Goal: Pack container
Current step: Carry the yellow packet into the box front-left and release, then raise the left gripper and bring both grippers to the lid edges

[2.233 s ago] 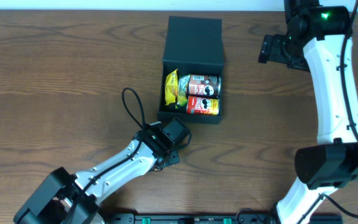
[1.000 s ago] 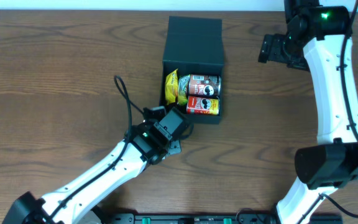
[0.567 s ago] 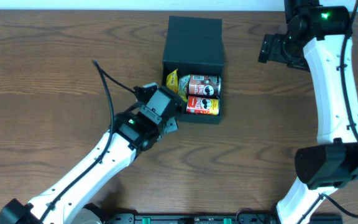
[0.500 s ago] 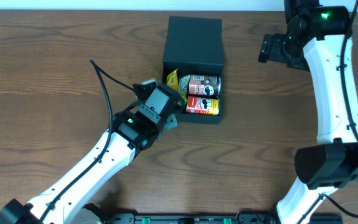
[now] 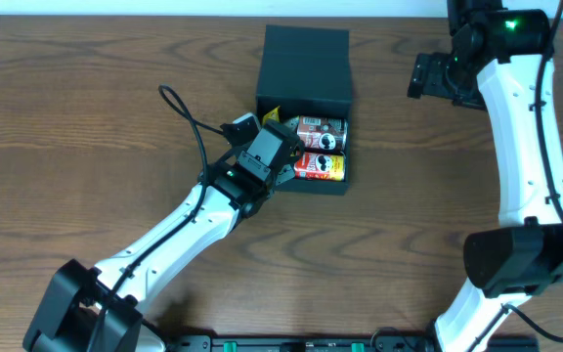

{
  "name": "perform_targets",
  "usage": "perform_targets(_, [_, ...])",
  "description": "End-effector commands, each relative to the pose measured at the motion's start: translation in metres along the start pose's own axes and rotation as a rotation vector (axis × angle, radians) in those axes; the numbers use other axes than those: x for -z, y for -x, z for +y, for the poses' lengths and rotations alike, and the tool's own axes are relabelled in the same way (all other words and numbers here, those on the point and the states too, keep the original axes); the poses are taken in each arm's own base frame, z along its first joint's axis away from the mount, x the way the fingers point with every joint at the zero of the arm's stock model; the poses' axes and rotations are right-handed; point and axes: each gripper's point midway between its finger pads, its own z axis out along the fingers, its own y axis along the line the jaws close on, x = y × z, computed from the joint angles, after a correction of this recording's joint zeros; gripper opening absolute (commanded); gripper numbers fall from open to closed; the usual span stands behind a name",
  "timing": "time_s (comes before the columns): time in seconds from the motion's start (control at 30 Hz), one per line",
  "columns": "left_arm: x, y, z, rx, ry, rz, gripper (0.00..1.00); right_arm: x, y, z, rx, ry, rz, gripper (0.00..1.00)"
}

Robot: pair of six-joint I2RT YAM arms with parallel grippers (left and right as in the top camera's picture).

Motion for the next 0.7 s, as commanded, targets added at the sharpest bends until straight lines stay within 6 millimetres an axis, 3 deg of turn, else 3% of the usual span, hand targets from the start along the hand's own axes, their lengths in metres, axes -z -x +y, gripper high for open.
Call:
perform_targets(0.0, [0.0,0.005,-0.005,0.019,-0.005,-0.01,0.36,0.016,0.006,-0.008,-0.003,-0.005,-0.05,0.99])
perform_targets(0.13, [0.009,0.023,-0.008,-0.043,-0.005,-0.082,0.37,0.016,0.007,-0.009,-0.004,-0.013,-0.055,0.99])
perform_targets(0.27, [0.03,0.062,-0.018,-0.162,-0.012,-0.182,0.44,0.017,0.012,-0.007,-0.009,-0.006,-0.074,0.99])
perform_targets(0.37, [0.037,0.085,-0.009,-0.117,-0.009,-0.147,0.48,0.017,0.014,-0.005,-0.022,0.007,-0.082,0.99])
perform_targets(0.6, [0.053,0.184,0.019,0.132,-0.173,-0.161,0.31,0.017,0.036,0.011,-0.161,0.101,-0.15,0.99])
perform_targets(0.63, [0.052,0.194,0.024,0.177,-0.205,-0.141,0.28,0.015,0.038,0.013,-0.185,0.114,-0.151,0.96])
perform_targets(0.67, [0.049,0.202,0.029,0.22,-0.234,-0.113,0.19,0.011,0.039,0.016,-0.217,0.136,-0.141,0.84])
